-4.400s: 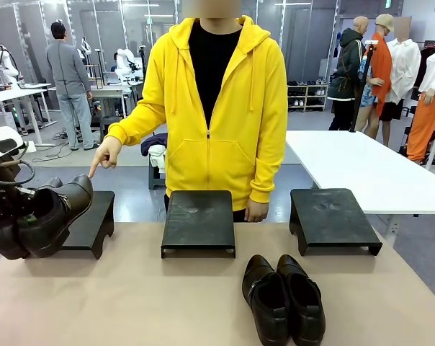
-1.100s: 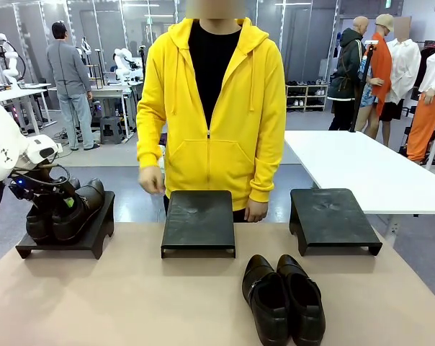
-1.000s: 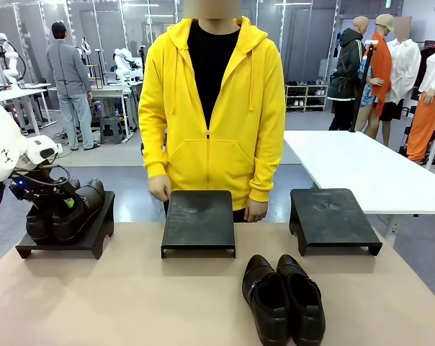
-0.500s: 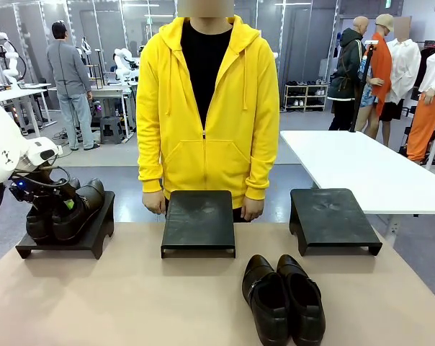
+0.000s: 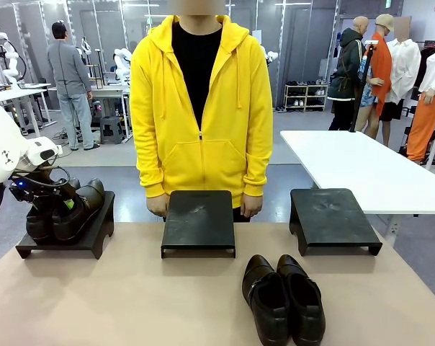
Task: Place the shoes on the stand as instructed by the person.
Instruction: Pick up another pair of Shoes and place it on the Shoes Stand indicated by the person.
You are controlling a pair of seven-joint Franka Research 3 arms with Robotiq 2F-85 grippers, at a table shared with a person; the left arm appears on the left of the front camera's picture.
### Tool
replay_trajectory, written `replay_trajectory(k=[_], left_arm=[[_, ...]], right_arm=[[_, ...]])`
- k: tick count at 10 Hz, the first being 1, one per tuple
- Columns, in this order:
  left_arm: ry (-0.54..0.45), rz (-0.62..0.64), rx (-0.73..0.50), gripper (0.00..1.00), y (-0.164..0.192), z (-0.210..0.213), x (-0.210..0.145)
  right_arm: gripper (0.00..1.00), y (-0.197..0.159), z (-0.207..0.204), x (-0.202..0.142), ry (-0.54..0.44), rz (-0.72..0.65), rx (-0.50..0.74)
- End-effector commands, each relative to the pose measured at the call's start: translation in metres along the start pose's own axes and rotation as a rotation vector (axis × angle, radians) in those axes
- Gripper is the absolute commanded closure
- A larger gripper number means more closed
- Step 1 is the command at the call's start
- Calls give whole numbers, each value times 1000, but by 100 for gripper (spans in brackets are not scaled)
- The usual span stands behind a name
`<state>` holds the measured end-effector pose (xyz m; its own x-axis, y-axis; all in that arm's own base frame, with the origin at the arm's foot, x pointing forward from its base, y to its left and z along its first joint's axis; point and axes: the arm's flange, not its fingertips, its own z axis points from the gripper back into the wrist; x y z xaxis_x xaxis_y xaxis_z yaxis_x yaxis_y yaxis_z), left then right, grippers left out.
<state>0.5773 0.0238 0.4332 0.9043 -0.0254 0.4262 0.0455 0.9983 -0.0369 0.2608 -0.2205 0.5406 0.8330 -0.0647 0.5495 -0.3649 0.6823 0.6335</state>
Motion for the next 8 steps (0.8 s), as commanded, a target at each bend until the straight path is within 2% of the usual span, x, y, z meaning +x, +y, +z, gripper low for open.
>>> replay_trajectory(k=[1,3,5,7,8], left_arm=[[-3,6,3,0,3,-1,4],[0,0,0,1,0,0,0],[30,14,31,0,14,50,-5],[80,59,-39,0,27,103,-27],[150,90,-121,0,39,128,-43]], right_arm=[[0,0,1,-1,-4,9,7],[0,0,1,-1,-4,9,7],[0,0,1,-1,-4,9,7],[0,0,1,-1,-4,9,7],[0,0,1,-1,-4,9,7]])
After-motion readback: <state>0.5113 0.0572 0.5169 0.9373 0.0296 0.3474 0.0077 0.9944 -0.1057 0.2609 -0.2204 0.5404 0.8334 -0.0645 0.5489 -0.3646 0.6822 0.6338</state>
